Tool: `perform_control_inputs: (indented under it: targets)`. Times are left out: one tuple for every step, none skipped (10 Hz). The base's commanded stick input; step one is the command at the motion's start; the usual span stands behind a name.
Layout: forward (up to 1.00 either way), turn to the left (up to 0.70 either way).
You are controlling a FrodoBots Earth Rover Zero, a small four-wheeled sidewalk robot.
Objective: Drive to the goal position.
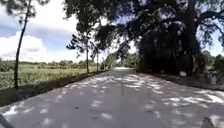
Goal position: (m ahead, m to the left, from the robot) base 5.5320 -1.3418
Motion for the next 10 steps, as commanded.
perform_control_inputs:
  targets:
    - [0.70, 0.00]
    - [0.70, 0.00]
    - [0.70, 0.00]
    - [0.70, 0.00]
    - [0.70, 0.00]
    - [0.70, 0.00]
    - [0.70, 0.00]
    - [0.70, 0.00]
    - [0.70, 0.00]
    - [0.70, 0.00]
